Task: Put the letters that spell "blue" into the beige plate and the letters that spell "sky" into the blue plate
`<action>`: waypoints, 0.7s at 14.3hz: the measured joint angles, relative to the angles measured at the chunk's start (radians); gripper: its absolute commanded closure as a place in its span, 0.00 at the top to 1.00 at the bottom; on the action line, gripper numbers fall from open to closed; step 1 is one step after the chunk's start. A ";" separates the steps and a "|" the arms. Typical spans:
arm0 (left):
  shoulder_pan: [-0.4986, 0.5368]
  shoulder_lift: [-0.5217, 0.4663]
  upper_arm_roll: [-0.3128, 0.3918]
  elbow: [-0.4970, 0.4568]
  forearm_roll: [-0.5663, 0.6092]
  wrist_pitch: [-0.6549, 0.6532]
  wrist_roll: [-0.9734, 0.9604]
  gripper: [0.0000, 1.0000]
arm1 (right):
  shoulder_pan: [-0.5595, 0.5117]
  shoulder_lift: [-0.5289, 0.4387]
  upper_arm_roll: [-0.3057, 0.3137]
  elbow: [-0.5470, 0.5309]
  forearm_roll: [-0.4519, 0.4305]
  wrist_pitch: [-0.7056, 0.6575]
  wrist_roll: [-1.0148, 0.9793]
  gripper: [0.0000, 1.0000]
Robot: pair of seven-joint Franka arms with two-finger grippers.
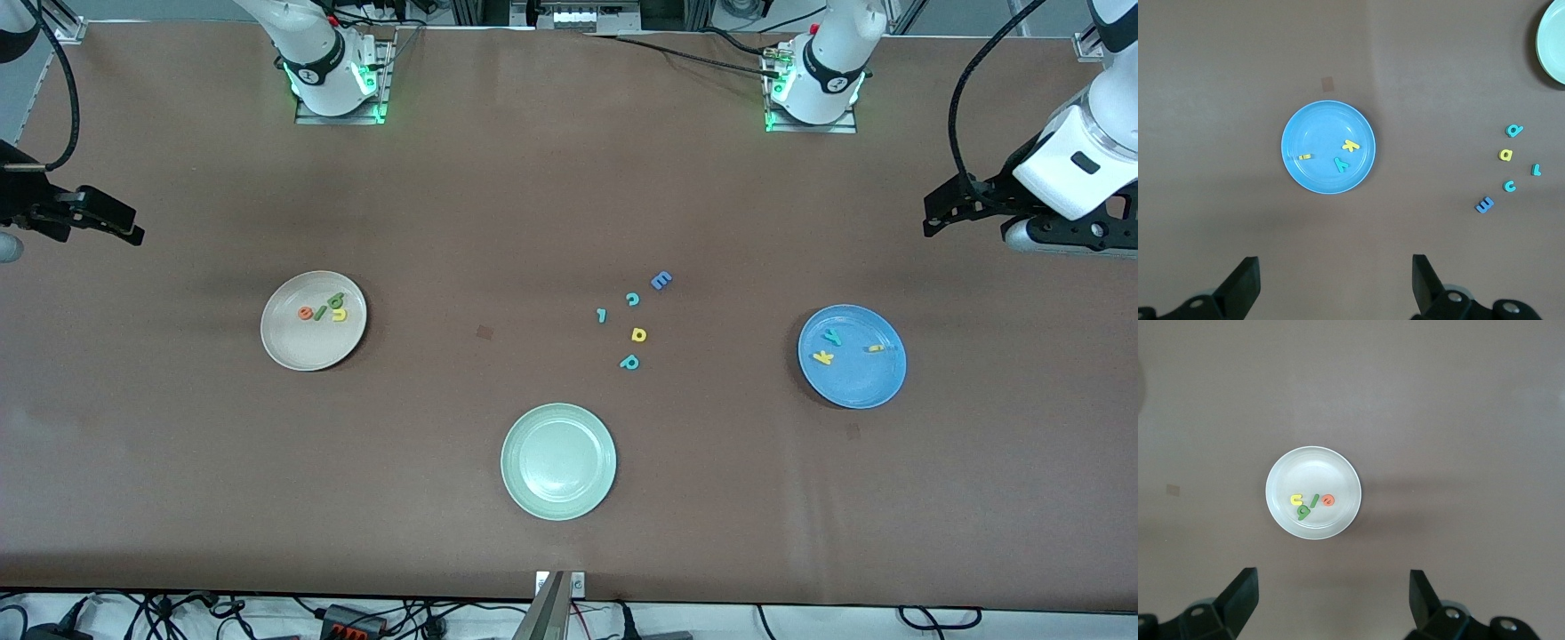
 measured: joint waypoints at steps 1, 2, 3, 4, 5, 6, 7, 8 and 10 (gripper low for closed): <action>0.000 0.000 0.000 0.000 0.000 0.000 0.000 1.00 | 0.000 0.000 -0.001 0.000 0.000 -0.003 0.000 1.00; 0.000 0.000 0.000 0.000 0.000 0.000 0.000 1.00 | 0.000 0.000 -0.001 0.000 -0.001 -0.005 0.000 1.00; 0.000 0.000 0.000 0.000 0.000 0.000 0.000 1.00 | 0.000 0.000 -0.002 0.000 -0.001 -0.006 0.000 1.00; 0.000 0.000 0.000 0.000 0.000 0.000 0.000 1.00 | -0.001 0.000 -0.004 0.000 -0.001 -0.006 0.000 1.00; 0.000 0.000 0.000 0.000 0.000 0.000 0.000 1.00 | -0.001 0.000 -0.005 0.000 -0.001 -0.006 0.000 1.00; 0.000 0.000 0.000 0.000 0.000 0.000 0.000 1.00 | -0.001 0.000 -0.005 0.000 -0.001 -0.006 0.000 1.00; 0.000 0.000 0.000 0.000 0.000 0.000 0.000 1.00 | -0.001 0.000 -0.006 0.000 -0.001 -0.007 0.000 1.00; 0.000 0.000 0.000 0.000 0.000 0.000 0.000 1.00 | -0.001 0.000 -0.007 0.000 -0.001 -0.007 0.000 1.00; 0.000 0.000 0.000 0.000 0.000 0.000 0.000 1.00 | -0.001 0.000 -0.007 0.000 -0.002 -0.008 0.000 1.00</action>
